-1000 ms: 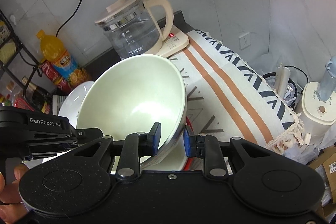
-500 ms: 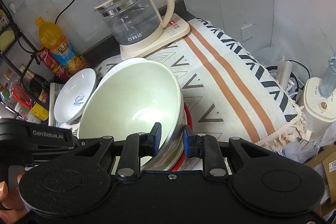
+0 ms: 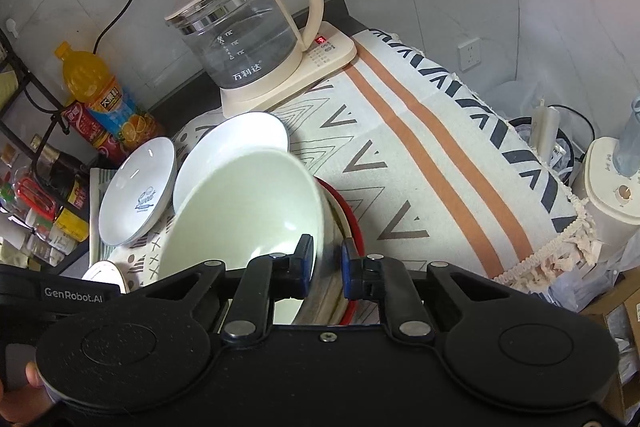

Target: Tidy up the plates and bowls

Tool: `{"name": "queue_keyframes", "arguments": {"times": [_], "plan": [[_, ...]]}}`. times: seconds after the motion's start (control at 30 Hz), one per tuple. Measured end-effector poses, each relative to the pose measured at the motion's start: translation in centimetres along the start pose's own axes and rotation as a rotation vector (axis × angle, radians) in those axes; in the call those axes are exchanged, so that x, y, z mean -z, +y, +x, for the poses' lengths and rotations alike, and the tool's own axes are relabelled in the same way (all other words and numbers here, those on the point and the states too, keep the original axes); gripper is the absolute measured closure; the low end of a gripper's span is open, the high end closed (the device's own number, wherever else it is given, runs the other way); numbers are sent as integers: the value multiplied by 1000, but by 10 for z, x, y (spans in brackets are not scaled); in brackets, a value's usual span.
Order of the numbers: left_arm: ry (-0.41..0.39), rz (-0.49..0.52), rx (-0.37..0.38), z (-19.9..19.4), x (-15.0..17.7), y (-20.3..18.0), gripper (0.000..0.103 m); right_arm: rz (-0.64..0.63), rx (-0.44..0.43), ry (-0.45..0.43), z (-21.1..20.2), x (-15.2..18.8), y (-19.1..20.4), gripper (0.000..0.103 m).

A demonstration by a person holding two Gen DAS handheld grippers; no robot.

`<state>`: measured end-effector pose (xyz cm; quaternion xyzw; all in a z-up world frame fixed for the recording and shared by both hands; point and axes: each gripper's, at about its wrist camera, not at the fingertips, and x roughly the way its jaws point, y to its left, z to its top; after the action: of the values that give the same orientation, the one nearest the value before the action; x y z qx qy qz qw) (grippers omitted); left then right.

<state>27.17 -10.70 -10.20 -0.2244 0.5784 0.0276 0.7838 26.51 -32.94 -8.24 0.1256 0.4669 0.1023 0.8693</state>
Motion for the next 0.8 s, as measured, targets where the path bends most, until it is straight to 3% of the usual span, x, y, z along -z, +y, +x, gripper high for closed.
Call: {"name": "queue_keyframes", "arguments": {"times": [0.27,0.43,0.6,0.8], "plan": [[-43,-4,-19,-5,-6,6,91,-6,6,18,2,-4,0,86],[-40,-12,-23,-2,-7,8,91,-29,11,-27,-9,-9,-2,85],[-41,-18,-18,-1,-6,10,91,-27,-2,-1,-1,-7,-5,97],[-40,-3,-11,-5,-5,9,91,-28,19,22,-1,-5,-1,97]]}}
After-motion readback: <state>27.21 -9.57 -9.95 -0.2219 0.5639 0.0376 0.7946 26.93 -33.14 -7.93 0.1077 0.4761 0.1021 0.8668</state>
